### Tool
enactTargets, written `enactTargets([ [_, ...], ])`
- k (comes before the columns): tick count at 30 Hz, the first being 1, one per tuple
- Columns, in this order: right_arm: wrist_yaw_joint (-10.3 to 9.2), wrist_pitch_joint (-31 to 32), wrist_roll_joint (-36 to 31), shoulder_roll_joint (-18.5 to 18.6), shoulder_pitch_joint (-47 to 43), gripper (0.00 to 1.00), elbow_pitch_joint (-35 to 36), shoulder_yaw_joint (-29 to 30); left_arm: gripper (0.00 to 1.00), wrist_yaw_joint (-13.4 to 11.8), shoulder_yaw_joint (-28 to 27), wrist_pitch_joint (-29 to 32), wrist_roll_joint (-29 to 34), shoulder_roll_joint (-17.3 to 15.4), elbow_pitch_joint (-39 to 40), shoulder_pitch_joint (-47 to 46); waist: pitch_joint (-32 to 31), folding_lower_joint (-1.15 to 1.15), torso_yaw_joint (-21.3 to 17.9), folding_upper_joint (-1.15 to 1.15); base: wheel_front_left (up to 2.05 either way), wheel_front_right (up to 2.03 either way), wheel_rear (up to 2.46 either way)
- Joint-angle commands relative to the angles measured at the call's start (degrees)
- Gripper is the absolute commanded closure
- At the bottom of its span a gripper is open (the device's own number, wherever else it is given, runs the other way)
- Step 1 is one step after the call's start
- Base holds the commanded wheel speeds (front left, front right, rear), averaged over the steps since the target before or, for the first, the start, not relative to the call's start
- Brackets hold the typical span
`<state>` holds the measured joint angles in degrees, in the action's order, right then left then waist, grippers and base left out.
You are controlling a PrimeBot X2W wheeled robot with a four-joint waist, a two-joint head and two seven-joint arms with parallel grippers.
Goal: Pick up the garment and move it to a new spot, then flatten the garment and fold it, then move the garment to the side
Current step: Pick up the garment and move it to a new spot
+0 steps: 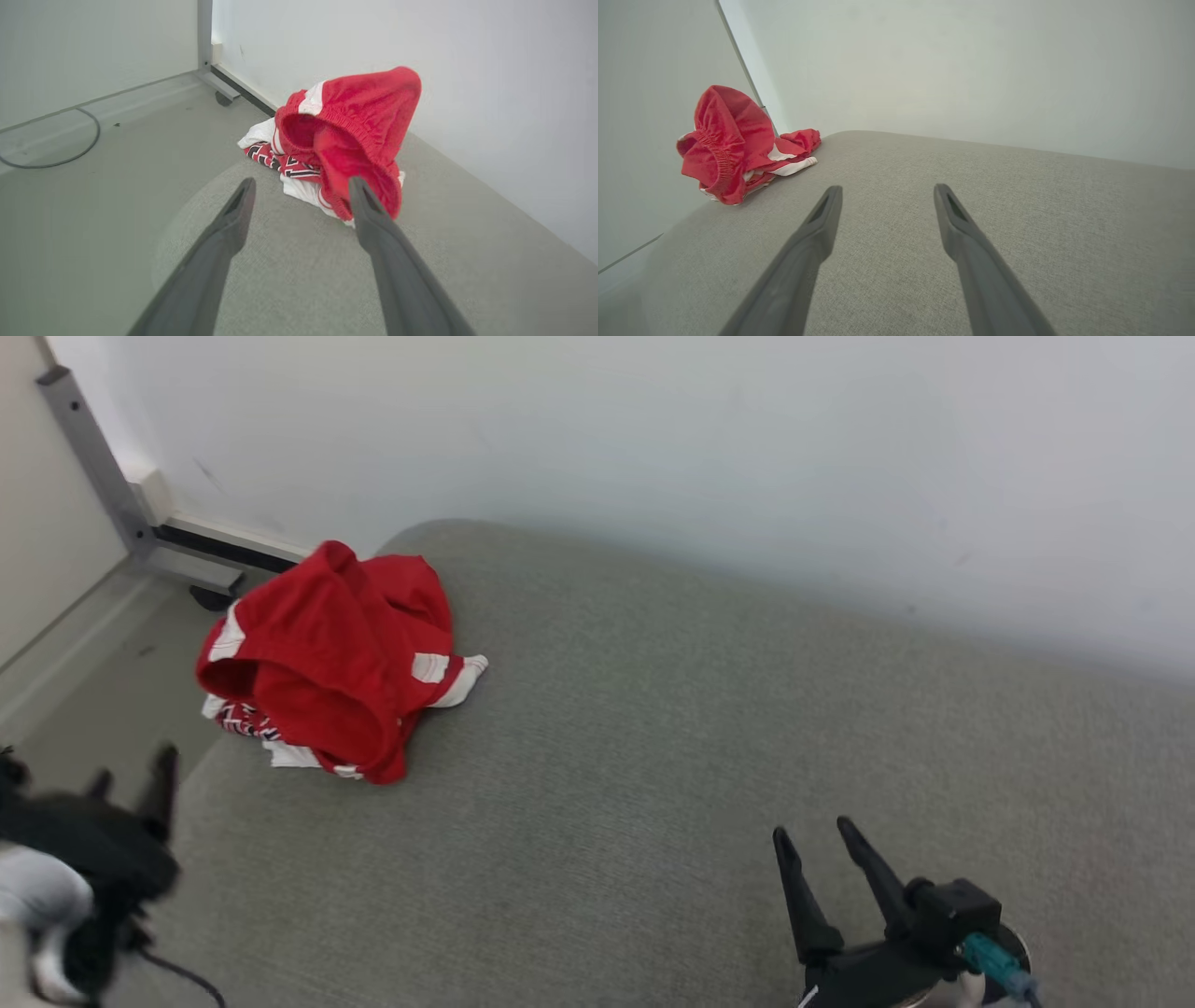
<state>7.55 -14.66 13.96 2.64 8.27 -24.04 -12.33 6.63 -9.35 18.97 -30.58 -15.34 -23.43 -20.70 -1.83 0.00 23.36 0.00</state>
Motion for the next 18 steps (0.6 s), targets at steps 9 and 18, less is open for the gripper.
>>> enactTargets([
  [9, -0.12, 2.20, -2.99, 0.64, 4.01, 0.00, 5.83, 1.03, 0.00, -5.08, -8.26, 14.45, -10.12, -7.10, 4.67, -12.66, 18.93, 0.00, -15.33, 0.00, 0.00, 0.00, 0.00],
  [18, -0.12, 2.37, -3.02, 0.76, 6.02, 0.00, 9.68, 1.97, 0.00, -8.01, -10.30, 19.22, -11.88, -10.64, 8.07, -15.08, 26.22, 0.00, -18.07, 0.00, 0.00, 0.00, 0.00],
])
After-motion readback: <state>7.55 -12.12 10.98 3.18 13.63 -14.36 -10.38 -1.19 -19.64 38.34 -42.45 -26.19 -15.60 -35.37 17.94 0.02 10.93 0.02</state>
